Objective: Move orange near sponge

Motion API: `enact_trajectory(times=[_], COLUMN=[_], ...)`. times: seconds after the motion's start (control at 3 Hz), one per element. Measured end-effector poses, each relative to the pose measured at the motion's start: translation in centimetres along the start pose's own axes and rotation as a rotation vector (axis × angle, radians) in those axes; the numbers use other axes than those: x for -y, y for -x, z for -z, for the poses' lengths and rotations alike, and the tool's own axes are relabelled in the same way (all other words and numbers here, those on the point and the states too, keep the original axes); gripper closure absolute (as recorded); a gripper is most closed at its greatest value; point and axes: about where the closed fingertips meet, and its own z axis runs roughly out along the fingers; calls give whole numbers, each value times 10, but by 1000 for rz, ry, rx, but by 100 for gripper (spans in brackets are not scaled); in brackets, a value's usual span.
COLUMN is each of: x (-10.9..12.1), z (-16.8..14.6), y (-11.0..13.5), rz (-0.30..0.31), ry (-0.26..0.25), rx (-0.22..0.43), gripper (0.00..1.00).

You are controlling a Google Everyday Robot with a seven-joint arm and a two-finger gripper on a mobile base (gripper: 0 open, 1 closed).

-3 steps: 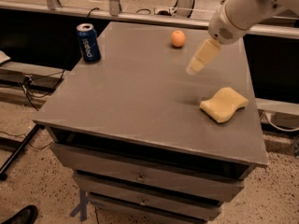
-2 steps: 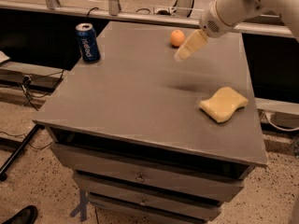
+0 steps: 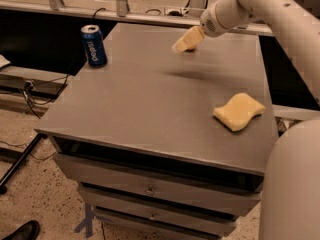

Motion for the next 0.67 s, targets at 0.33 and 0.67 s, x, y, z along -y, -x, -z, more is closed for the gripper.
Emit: enact_trajectory(times=[0.33,0.67], x=[11,23], z=[-28,-48], y=[-2,-8], rz=[-48,-88], ry=[-20,-41], rx=[7,2], gripper=[0,0])
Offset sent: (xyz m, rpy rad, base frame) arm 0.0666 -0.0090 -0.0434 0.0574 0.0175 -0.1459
